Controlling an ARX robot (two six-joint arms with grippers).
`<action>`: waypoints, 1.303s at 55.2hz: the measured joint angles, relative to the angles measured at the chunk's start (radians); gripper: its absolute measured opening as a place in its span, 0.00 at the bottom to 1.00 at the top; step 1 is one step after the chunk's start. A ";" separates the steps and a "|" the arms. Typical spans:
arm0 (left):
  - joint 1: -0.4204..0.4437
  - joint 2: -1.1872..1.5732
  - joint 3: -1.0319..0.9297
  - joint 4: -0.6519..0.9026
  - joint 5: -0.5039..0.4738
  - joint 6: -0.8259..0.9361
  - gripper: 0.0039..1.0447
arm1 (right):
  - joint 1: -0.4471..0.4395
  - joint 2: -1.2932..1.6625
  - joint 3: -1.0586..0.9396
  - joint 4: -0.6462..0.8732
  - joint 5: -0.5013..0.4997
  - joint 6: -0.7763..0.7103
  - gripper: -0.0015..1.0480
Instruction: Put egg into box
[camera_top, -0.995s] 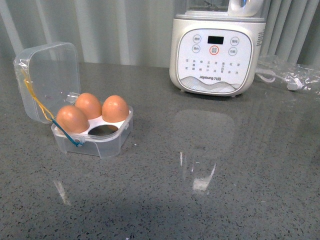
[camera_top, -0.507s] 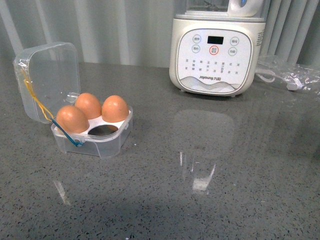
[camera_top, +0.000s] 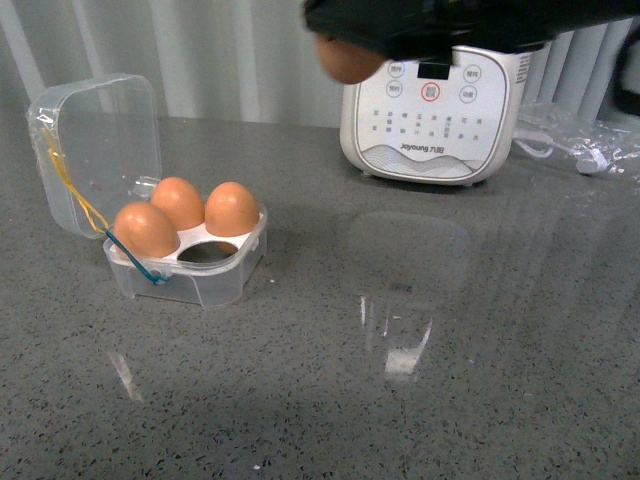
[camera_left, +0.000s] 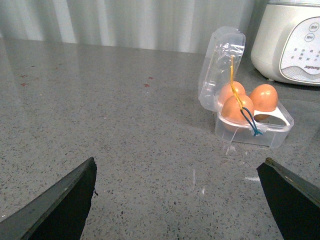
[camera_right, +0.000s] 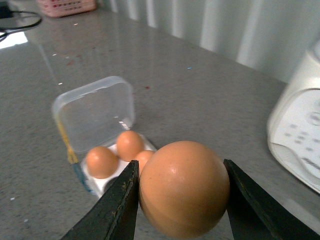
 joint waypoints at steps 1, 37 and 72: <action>0.000 0.000 0.000 0.000 0.000 0.000 0.94 | 0.014 0.013 0.007 0.000 0.000 -0.003 0.40; 0.000 0.000 0.000 0.000 0.000 0.000 0.94 | 0.131 0.211 0.032 0.081 0.038 -0.068 0.40; 0.000 0.000 0.000 0.000 0.000 0.000 0.94 | 0.140 0.357 0.159 0.055 0.019 -0.072 0.40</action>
